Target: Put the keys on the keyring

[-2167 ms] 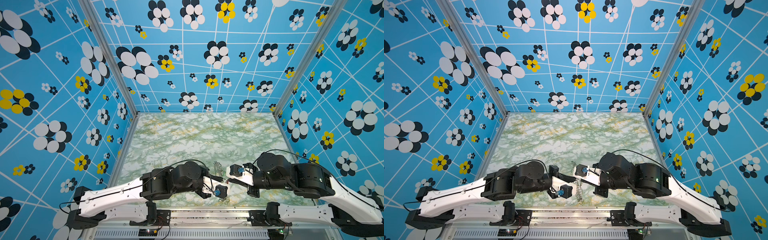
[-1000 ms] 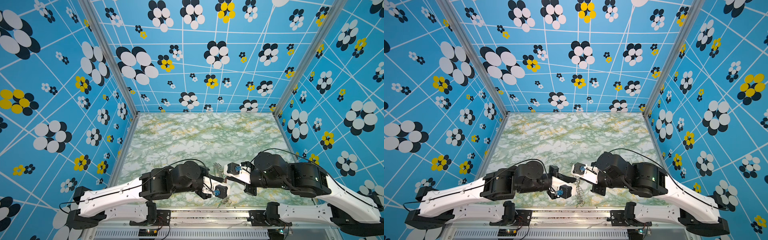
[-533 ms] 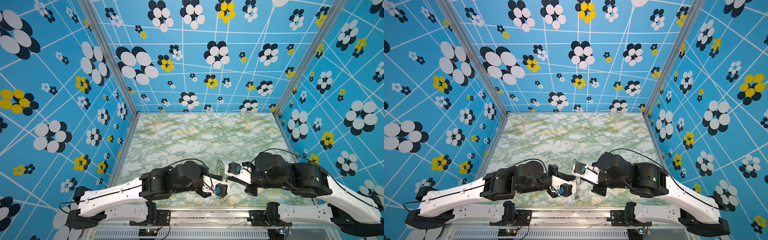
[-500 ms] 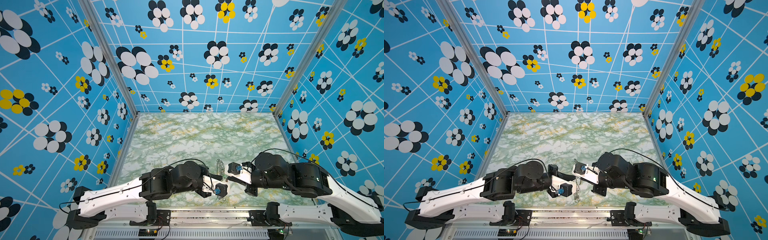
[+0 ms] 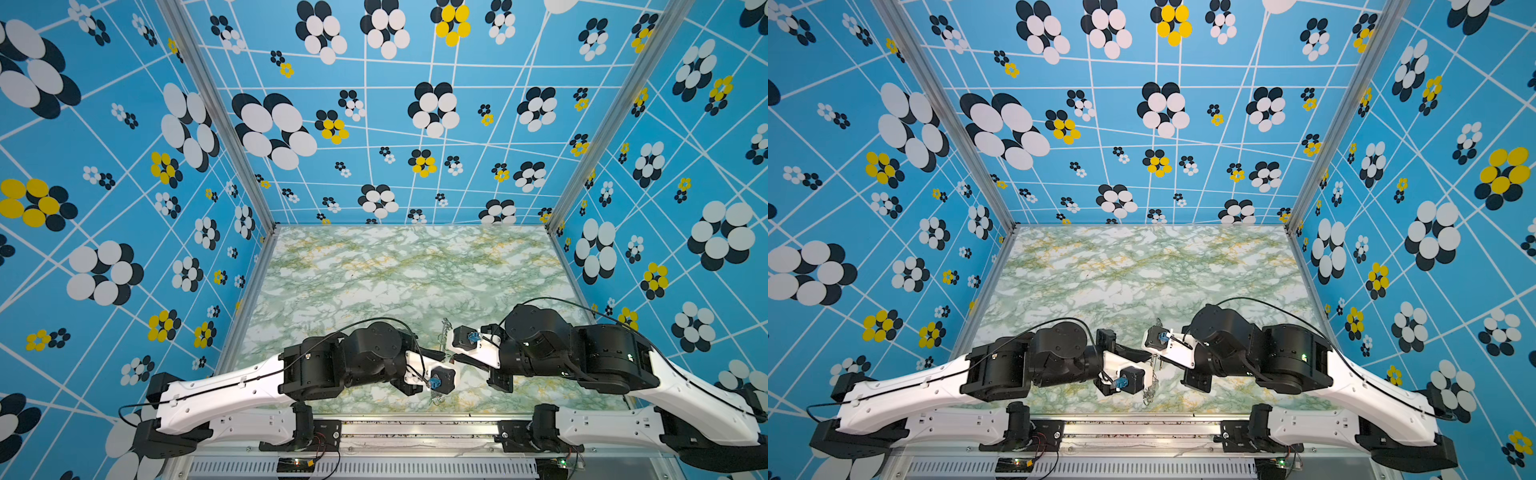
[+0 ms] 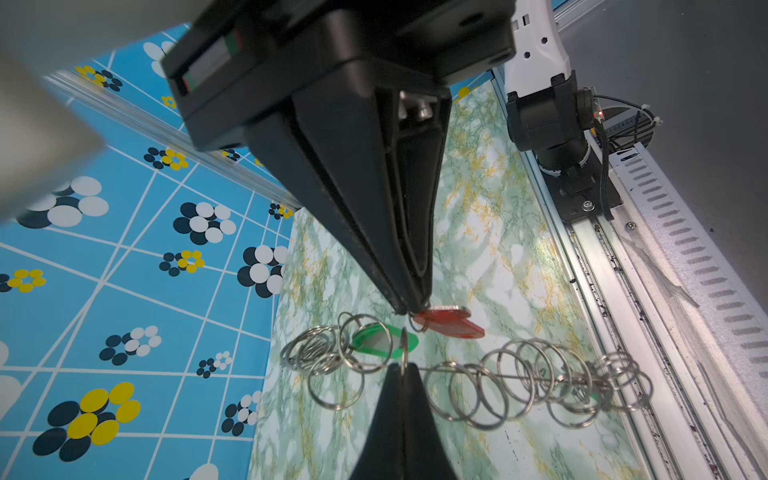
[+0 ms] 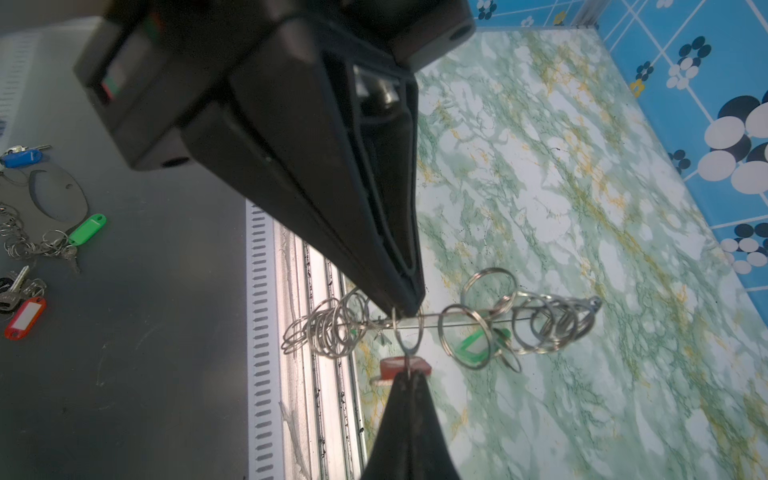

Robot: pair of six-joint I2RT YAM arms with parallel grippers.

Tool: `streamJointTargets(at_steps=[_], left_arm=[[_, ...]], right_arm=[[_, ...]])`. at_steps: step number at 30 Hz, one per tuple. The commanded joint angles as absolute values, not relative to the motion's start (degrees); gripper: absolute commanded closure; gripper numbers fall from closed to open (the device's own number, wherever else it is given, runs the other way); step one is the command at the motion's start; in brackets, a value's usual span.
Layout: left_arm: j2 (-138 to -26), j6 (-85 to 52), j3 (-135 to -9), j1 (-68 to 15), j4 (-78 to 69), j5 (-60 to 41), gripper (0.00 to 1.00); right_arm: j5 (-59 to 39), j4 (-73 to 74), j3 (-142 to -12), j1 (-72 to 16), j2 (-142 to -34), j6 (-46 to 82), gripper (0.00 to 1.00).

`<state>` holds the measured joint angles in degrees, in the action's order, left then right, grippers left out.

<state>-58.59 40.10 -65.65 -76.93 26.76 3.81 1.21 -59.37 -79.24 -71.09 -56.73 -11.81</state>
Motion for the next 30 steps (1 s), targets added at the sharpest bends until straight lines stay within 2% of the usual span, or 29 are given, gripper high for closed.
streamJointTargets(at_steps=[1,19,30], left_arm=[[-57.7,39.8,-67.6,-77.1,25.2,2.3,1.00],[-58.0,37.5,-68.3,-76.7,28.0,2.1,1.00],[-57.8,29.8,-68.0,-73.0,26.2,-7.1,1.00]], right_arm=[[1.3,-58.5,-81.1,-70.8,-56.9,-13.0,1.00],[3.7,-59.7,-80.9,-70.8,-55.0,-15.7,1.00],[0.9,-52.5,-75.8,-71.0,-50.3,-17.9,1.00]])
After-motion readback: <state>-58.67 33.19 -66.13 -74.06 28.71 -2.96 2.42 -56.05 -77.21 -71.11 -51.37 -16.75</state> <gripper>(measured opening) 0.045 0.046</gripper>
